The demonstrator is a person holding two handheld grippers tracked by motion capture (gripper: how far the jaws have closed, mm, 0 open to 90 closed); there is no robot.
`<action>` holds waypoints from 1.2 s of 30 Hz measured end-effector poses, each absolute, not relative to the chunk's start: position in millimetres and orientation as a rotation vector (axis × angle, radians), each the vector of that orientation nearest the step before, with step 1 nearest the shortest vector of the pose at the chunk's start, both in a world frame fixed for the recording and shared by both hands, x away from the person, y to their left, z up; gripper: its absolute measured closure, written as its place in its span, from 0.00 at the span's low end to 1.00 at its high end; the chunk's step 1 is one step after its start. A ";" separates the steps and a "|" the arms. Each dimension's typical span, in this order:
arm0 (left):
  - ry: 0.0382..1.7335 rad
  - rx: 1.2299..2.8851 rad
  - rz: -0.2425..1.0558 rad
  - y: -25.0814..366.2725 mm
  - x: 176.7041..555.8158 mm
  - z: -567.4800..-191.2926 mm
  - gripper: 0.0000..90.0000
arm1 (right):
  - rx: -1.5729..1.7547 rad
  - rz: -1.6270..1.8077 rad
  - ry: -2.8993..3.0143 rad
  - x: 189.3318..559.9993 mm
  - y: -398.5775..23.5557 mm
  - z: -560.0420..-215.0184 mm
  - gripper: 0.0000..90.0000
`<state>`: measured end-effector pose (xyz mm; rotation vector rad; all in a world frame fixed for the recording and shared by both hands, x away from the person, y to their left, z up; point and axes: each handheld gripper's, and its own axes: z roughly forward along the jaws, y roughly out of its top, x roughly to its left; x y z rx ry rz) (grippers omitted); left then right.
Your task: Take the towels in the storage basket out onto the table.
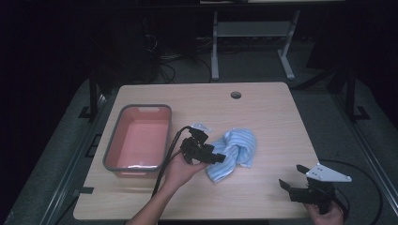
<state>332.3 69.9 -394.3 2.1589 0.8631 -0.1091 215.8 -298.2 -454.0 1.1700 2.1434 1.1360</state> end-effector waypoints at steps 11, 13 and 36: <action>0.860 2.151 -0.122 80.9 318.3 -403.4 0.37 | 1.172 1.135 2.142 216.1 -296.8 -454.7 0.16; 0.854 2.126 -0.142 84.0 314.6 -404.9 0.37 | 1.171 1.135 2.143 216.2 -296.7 -454.9 0.16; 0.810 2.144 -0.070 104.2 267.4 -416.7 0.35 | 1.176 1.123 2.133 215.2 -292.9 -454.9 0.16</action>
